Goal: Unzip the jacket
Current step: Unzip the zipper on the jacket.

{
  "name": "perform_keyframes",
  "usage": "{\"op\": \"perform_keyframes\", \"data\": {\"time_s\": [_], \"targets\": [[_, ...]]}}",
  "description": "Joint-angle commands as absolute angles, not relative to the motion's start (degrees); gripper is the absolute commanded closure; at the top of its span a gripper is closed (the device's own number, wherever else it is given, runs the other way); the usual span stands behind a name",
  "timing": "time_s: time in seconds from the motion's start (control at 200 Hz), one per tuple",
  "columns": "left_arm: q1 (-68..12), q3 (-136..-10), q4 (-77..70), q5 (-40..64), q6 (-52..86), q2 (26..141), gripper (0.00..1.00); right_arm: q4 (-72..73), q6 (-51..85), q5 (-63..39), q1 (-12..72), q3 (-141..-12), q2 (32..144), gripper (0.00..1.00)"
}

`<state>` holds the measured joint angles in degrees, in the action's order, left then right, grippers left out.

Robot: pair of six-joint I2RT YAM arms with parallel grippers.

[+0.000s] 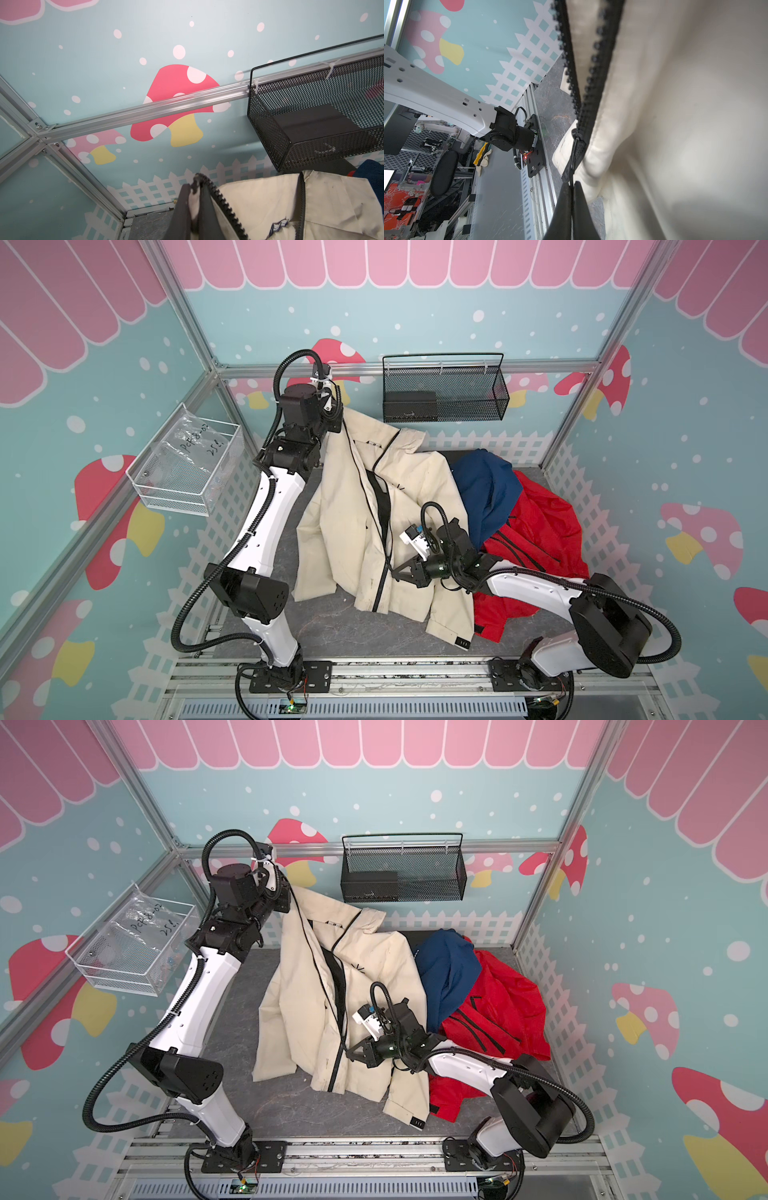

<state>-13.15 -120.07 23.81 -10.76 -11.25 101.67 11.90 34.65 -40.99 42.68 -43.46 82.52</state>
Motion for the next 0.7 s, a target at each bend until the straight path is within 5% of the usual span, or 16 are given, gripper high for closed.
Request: {"op": "perform_keyframes", "data": {"time_s": [0.0, 0.691], "targets": [[-12.2, -119.6, 17.4, -11.6, -9.6, 98.8, 1.00, 10.6, 36.5, -40.6, 44.3, -41.6, 81.2, 1.00], [-10.3, -121.5, 20.8, -13.4, -10.2, 98.3, 1.00, 0.3, 33.4, -36.3, 57.1, -35.3, 84.8, 1.00]]}}
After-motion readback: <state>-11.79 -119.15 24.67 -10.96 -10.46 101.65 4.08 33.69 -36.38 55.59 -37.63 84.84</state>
